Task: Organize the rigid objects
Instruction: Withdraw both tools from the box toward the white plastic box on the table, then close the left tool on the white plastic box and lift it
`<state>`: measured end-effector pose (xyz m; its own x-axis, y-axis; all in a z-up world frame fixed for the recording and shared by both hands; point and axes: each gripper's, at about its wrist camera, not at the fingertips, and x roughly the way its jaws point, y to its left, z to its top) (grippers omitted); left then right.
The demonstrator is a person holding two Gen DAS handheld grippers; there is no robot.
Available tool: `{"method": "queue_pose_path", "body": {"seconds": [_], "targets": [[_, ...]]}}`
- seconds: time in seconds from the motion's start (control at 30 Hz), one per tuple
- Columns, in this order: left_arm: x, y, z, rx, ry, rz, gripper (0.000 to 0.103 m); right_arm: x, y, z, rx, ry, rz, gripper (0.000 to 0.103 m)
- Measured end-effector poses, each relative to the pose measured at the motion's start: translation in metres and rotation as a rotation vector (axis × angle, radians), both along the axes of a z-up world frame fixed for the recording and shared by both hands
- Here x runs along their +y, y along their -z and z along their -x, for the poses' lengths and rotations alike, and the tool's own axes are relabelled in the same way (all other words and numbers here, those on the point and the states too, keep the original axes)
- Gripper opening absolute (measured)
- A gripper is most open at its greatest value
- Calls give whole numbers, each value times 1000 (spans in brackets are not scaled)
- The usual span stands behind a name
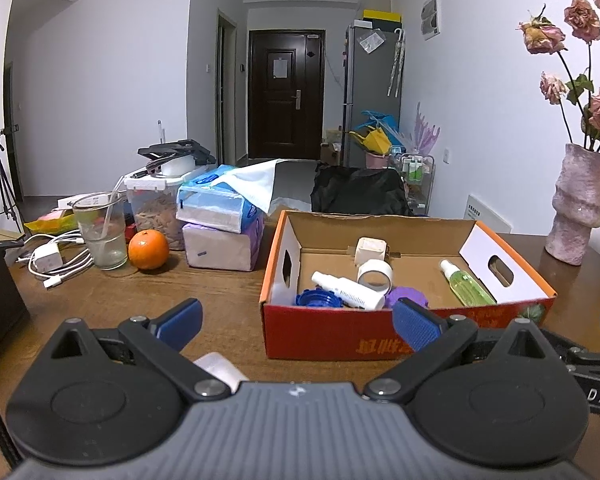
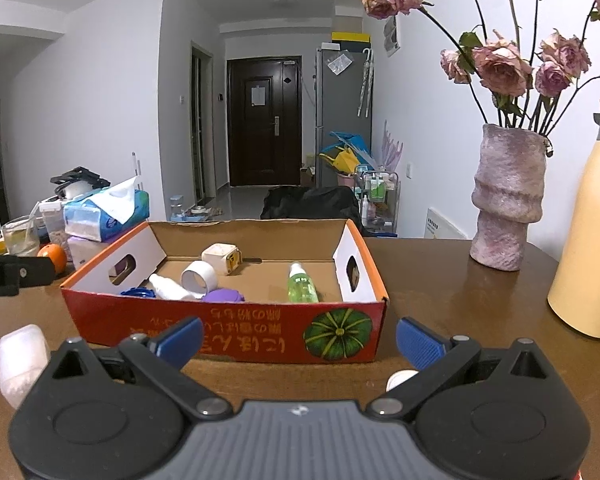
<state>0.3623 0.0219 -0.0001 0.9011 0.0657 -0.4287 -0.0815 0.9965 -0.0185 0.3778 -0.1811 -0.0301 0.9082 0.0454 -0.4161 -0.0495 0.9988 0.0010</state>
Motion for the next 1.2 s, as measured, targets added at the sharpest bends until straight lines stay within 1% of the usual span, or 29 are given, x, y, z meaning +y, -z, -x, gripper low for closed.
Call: {"method": "queue_pose_path", "body": {"seconds": [0.2, 0.5, 0.7, 0.97, 1.2], "targets": [[3, 3, 21, -7, 21, 1, 103, 0, 1, 19, -5, 2, 5, 103], [9, 16, 46, 12, 49, -7, 103, 1, 10, 48, -9, 6, 37, 103], [20, 24, 60, 27, 61, -1, 103, -3, 17, 63, 6, 12, 43, 103], [34, 36, 70, 51, 55, 0, 103, -8, 32, 86, 24, 28, 43, 103], [40, 39, 70, 60, 45, 15, 103, -14, 36, 91, 26, 53, 26, 103]]}}
